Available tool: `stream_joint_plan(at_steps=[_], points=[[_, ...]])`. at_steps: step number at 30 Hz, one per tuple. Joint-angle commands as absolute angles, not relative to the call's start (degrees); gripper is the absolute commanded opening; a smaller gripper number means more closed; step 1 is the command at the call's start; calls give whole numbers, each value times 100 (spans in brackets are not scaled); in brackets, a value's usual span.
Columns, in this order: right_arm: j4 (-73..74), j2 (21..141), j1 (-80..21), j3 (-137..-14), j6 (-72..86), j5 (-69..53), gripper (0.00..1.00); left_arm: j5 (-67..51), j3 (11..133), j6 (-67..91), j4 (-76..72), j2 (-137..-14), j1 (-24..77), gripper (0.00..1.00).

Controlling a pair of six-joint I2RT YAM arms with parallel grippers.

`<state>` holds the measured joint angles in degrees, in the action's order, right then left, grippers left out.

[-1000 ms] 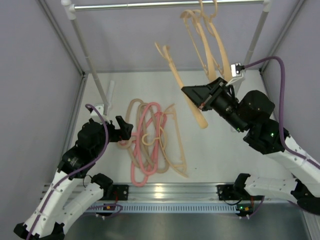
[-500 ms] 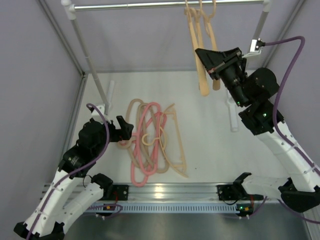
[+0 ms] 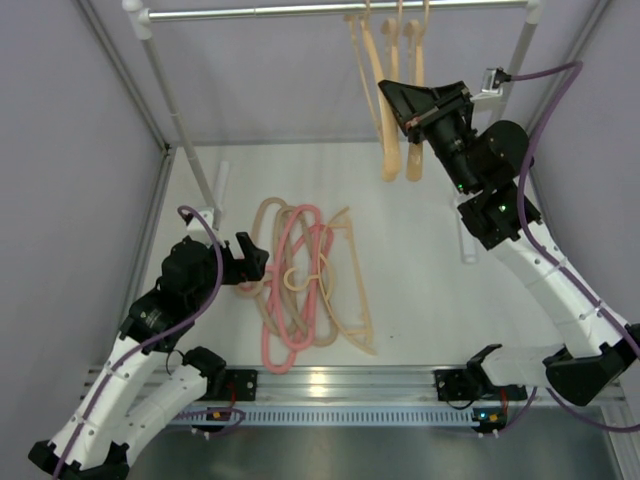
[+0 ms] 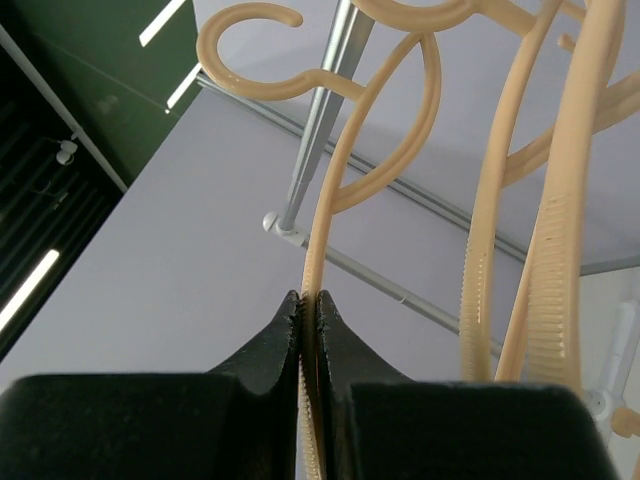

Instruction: Organize the hangers

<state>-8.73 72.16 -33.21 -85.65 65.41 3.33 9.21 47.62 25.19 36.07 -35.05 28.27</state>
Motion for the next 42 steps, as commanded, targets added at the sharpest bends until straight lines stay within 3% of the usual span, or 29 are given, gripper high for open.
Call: stream_joint_plan(at_steps=[1,37,42], points=[[-1486,7268,-3226,-8895,6723,316,0,879,4737,2487,3507,-3516,2812,98],[-721,7427,-3278,-8693,6671,765,0,905,4746,2479,3498,-3533,2813,98],[-686,7278,-3366,-8596,6496,940,13,896,4746,2479,3507,-3533,2812,98]])
